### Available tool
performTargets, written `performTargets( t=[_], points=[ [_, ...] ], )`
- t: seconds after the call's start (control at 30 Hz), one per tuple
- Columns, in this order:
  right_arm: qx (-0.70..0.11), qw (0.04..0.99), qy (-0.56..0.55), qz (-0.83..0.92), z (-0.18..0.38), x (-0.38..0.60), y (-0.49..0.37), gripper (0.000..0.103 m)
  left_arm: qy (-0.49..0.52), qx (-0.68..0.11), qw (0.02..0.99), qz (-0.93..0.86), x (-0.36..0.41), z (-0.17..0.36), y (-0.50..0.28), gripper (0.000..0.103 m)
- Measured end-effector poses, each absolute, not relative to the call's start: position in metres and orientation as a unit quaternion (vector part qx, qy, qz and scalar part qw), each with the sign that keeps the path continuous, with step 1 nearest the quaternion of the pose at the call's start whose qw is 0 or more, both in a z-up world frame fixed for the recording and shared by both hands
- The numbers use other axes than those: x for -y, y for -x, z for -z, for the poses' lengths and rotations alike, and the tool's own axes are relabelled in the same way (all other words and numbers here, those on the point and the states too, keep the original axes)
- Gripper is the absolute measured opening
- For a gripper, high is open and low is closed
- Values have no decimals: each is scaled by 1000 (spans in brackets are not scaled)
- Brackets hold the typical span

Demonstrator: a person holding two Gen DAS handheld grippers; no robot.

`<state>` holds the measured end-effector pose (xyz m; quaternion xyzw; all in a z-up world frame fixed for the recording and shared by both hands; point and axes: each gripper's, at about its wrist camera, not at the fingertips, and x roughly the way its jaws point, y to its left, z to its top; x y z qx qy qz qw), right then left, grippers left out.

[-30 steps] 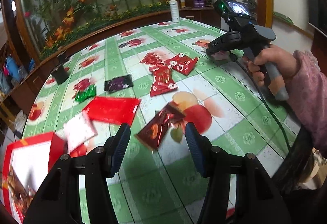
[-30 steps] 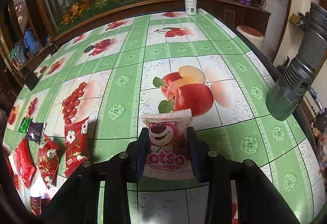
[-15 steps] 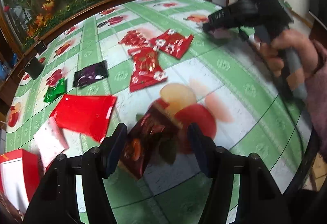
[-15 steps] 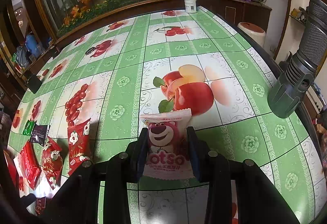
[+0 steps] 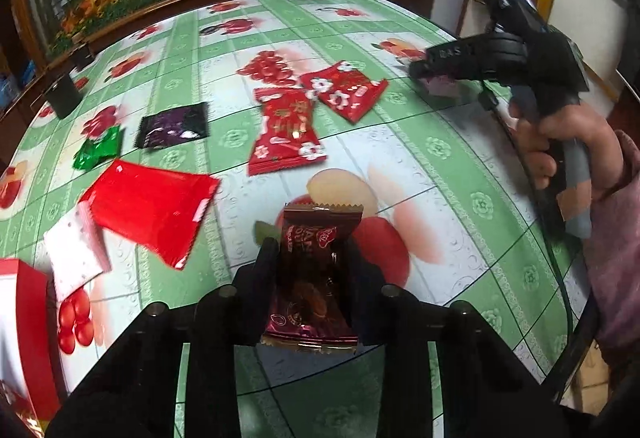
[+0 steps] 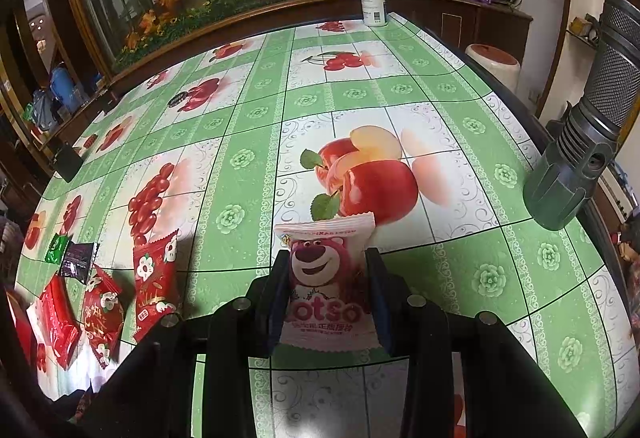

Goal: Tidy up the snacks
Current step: 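Grasp dark red chocolate candy with left tool while right tool holds Lotso candy, then carry both held candies toward the white tray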

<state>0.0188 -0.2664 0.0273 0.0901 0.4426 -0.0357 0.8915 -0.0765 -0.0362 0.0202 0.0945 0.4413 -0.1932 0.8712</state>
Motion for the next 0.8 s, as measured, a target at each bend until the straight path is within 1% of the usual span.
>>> performTargets(
  t=[0.07, 0.17, 0.27, 0.37, 0.67, 0.8],
  points=[
    [-445, 889, -100, 31, -28, 270, -18, 37, -81, -443, 872, 190, 29, -21, 76, 28],
    [-440, 879, -182, 25, -32, 297, -12, 37, -65, -444, 875, 180, 18, -24, 77, 28],
    [-411, 881, -233, 42, -39, 321, -3, 37, -55, -438, 880, 174, 9, -32, 82, 28],
    [-390, 884, -253, 41, -45, 328, 3, 37, -47, -426, 888, 168, 1, -41, 90, 28],
    [-376, 901, -216, 9, -51, 295, 4, 37, -21, -404, 904, 139, -33, -62, 114, 28],
    [-366, 908, -202, -21, -56, 271, 13, 37, -14, -374, 921, 103, -62, -83, 131, 28]
  ],
)
